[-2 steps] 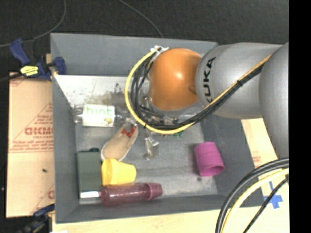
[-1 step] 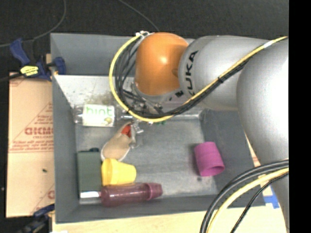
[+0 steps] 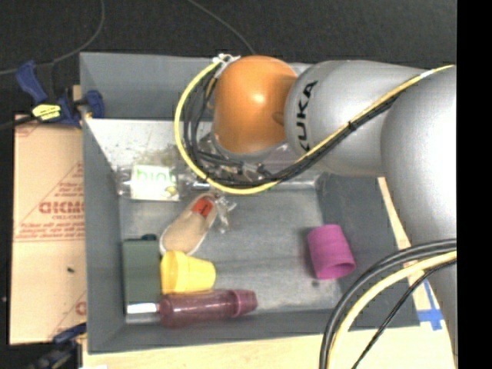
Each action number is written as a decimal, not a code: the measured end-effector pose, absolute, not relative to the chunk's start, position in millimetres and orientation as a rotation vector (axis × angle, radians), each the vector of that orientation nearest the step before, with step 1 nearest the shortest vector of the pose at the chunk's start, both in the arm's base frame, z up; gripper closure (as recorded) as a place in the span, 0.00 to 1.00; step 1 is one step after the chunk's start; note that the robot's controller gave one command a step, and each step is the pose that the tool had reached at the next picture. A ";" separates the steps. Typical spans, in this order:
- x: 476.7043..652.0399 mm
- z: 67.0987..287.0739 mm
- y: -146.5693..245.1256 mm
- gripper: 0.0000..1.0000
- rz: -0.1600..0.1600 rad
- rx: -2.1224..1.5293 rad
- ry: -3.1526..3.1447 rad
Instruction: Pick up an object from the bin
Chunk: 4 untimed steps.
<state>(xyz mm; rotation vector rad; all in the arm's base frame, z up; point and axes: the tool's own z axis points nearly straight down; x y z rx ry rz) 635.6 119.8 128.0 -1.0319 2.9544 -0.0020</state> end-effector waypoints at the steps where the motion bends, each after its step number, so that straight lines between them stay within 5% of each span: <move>1: 645.1 107.5 122.8 0.00 0.000 -1.051 2.934; 2: 646.9 76.1 124.6 1.00 -0.005 -1.449 2.778; 4: 646.2 79.1 124.5 1.00 -0.004 -1.448 2.779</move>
Offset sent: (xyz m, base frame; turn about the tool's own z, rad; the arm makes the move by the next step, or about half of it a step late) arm 0.0092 0.0060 -0.0580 -0.2924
